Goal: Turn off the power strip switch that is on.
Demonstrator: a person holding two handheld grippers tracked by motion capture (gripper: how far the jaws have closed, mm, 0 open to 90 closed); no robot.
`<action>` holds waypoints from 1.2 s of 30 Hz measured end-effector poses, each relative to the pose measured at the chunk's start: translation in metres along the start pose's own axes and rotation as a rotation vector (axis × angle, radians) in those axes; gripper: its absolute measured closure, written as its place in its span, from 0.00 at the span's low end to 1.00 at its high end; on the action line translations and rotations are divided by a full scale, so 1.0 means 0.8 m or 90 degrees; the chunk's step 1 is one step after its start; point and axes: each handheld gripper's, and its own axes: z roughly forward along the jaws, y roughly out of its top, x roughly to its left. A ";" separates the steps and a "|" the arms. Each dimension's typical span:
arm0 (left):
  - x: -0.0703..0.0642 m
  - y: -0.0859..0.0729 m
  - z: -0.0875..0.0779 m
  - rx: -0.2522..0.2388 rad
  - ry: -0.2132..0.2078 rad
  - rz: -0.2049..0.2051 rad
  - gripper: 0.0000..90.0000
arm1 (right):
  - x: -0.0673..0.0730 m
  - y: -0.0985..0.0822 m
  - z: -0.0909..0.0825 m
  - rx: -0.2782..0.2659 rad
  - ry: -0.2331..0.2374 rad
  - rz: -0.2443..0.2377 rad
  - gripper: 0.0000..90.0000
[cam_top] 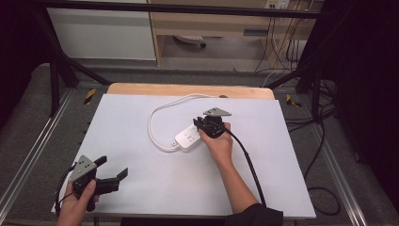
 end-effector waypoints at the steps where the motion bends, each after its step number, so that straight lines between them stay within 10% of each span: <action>1: 0.000 0.000 0.000 0.000 0.000 -0.001 0.06 | -0.001 0.001 -0.003 -0.002 0.000 0.001 0.80; 36: -0.001 -0.001 0.000 0.006 0.004 0.002 0.06 | -0.035 0.038 -0.110 -0.020 -0.019 0.030 0.08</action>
